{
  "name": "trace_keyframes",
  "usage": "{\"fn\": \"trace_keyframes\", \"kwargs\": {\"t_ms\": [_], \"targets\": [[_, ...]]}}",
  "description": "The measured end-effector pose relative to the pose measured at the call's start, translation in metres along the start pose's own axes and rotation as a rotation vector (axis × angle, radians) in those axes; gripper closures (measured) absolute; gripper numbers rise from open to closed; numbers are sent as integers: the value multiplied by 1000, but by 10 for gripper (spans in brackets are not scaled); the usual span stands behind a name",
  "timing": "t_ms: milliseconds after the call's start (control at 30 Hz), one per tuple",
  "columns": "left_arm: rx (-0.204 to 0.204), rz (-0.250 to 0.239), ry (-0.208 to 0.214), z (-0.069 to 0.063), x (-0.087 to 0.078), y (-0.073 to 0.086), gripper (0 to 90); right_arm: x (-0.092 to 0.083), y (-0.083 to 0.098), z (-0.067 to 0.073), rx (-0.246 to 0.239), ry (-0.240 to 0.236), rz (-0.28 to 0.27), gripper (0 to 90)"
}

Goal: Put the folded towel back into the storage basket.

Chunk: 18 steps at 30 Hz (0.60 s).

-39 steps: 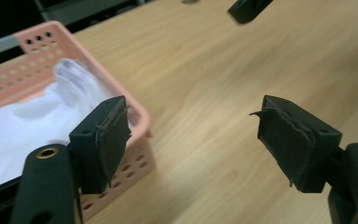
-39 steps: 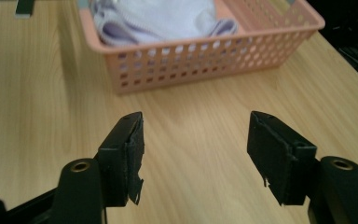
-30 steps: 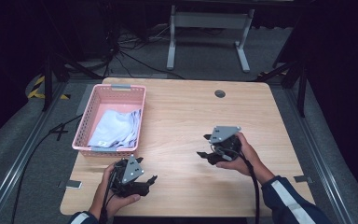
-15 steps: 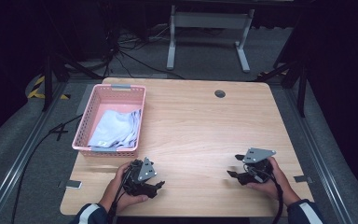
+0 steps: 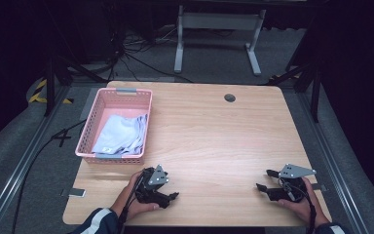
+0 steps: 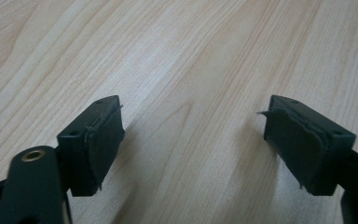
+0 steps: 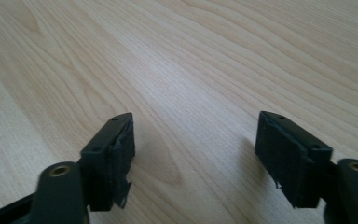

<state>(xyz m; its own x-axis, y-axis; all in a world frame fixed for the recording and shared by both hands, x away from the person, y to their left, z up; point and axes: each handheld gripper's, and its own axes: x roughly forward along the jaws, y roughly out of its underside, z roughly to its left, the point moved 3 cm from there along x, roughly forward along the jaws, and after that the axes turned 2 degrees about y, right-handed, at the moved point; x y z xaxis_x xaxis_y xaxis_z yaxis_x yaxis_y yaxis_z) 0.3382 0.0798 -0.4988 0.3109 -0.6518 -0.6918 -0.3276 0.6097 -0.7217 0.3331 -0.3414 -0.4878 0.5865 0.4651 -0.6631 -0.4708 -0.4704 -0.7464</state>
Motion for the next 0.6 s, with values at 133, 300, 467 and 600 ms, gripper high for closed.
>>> {"fn": "trace_keyframes", "kwargs": {"t_ms": [133, 300, 467, 600], "targets": [[-8, -1, 8, -1, 1, 0, 182, 1, 0, 1, 9, 8, 4, 255], [-16, 7, 6, -1, 1, 0, 166, 1, 0, 1, 9, 10, 6, 253], [-8, 7, 4, -1, 2, -1, 159, 1, -1, 0, 10, 9, 6, 248], [-2, 7, 10, 0, 3, -2, 150, 1, -1, 0, 10, 7, 6, 246]]}}
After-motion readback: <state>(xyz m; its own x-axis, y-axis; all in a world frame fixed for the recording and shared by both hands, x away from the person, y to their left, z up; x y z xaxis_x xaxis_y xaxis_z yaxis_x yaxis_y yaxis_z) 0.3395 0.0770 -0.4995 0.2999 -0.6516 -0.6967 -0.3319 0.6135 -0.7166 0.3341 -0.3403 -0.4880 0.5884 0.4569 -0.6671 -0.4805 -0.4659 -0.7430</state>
